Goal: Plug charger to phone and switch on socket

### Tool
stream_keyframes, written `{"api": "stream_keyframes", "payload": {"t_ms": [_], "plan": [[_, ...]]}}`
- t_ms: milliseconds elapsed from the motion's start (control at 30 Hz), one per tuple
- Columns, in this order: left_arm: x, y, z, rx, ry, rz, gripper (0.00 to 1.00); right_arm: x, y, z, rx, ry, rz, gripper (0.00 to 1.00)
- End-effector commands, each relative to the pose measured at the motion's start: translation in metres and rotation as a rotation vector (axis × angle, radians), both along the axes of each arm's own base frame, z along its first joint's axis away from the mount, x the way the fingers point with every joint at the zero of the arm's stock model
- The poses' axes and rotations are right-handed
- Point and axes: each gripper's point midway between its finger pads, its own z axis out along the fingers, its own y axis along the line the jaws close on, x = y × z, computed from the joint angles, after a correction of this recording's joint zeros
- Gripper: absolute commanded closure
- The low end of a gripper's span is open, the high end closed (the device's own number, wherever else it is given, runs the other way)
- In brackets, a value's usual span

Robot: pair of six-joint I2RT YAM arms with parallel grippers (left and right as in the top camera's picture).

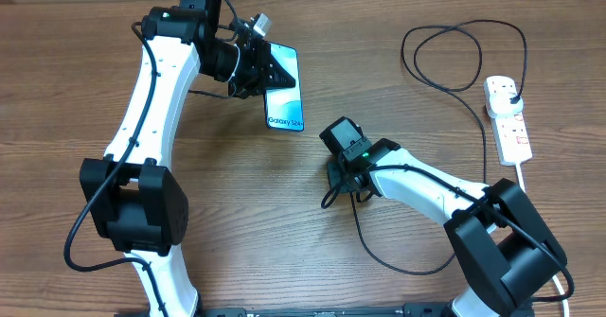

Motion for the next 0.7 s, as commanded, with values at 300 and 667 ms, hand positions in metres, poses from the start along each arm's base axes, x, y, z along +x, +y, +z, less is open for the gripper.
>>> {"api": "stream_keyframes", "payload": {"t_ms": [300, 667], "plan": [[0.0, -0.001, 0.013, -0.031, -0.041, -0.017, 0.96, -0.015, -0.017, -0.015, -0.075, 0.048, -0.005, 0.85], [0.002, -0.001, 0.013, -0.033, -0.054, -0.016, 0.96, -0.021, -0.011, -0.016, -0.043, 0.078, 0.003, 0.96]]}}
